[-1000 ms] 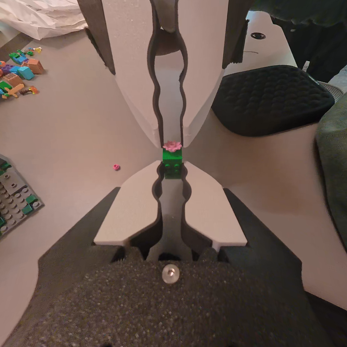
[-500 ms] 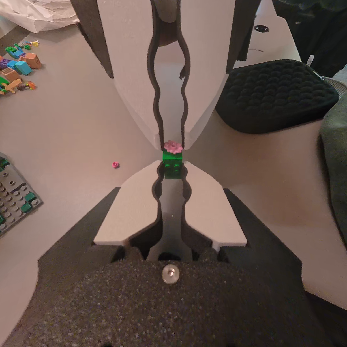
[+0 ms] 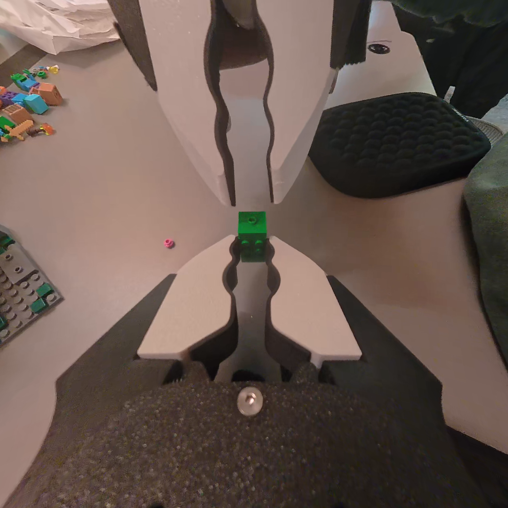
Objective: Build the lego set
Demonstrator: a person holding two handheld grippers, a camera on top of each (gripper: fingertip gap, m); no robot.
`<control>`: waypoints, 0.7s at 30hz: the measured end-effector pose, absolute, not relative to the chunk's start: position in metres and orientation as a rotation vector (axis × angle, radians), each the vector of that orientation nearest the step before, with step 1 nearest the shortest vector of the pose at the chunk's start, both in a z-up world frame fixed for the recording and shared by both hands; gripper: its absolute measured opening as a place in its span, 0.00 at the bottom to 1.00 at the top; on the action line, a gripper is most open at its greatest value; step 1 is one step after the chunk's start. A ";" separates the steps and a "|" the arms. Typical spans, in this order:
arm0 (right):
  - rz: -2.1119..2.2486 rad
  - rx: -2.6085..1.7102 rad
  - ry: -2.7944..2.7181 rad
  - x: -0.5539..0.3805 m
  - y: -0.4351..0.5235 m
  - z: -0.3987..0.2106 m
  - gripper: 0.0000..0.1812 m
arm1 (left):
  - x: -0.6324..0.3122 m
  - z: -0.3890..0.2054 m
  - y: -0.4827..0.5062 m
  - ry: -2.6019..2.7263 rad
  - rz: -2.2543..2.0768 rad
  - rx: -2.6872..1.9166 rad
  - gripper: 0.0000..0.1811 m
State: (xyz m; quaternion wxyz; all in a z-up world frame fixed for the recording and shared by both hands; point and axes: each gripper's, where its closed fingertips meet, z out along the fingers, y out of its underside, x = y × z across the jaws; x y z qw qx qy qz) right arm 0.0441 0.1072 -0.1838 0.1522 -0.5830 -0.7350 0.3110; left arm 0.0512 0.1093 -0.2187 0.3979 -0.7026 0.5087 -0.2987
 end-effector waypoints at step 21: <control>0.589 -1.762 -2.080 0.085 0.109 -0.242 0.11 | 0.046 -0.223 0.116 1.268 -0.720 -1.817 0.09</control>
